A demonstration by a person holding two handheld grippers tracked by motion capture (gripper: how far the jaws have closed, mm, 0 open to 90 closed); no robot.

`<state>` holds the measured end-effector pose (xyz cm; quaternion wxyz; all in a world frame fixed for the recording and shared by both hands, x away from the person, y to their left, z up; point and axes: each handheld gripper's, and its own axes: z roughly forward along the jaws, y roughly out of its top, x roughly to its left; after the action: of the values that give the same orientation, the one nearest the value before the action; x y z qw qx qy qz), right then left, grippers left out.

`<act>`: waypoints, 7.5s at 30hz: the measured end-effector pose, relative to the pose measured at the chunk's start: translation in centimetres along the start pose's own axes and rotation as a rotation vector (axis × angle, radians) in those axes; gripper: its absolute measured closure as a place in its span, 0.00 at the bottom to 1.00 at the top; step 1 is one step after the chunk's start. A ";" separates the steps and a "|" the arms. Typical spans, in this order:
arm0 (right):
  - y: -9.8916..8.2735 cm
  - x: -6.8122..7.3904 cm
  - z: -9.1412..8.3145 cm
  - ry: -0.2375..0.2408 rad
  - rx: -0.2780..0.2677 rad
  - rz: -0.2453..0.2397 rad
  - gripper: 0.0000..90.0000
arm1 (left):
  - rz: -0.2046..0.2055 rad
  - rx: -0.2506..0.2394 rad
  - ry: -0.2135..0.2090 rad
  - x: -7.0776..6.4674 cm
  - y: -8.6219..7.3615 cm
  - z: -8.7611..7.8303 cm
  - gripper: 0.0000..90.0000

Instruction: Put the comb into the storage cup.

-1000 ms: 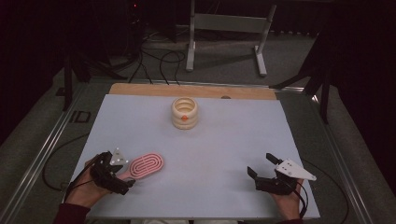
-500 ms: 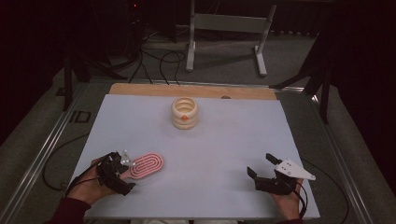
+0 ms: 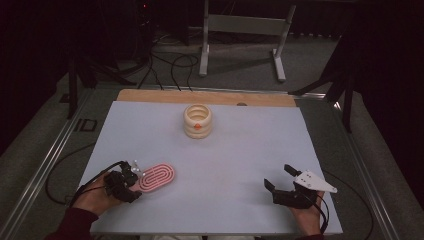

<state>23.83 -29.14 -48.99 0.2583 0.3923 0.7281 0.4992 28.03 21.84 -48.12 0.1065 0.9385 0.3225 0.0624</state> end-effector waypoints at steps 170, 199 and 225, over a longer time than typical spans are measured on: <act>8.4 3.6 7.3 0.195 0.047 0.080 0.10 | -0.108 -0.521 0.198 -2.6 4.7 -2.6 0.78; 11.4 7.6 10.4 0.275 0.067 0.081 0.08 | -0.098 -0.555 0.207 -4.1 6.1 -2.4 0.78; 12.1 11.0 13.5 0.369 0.104 0.144 0.08 | -0.078 -0.621 0.258 -5.8 6.8 -3.3 0.79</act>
<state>31.84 -10.62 -42.48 0.0635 0.3578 0.7581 0.5414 26.89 13.52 -43.55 0.3479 0.8325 0.3347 0.2716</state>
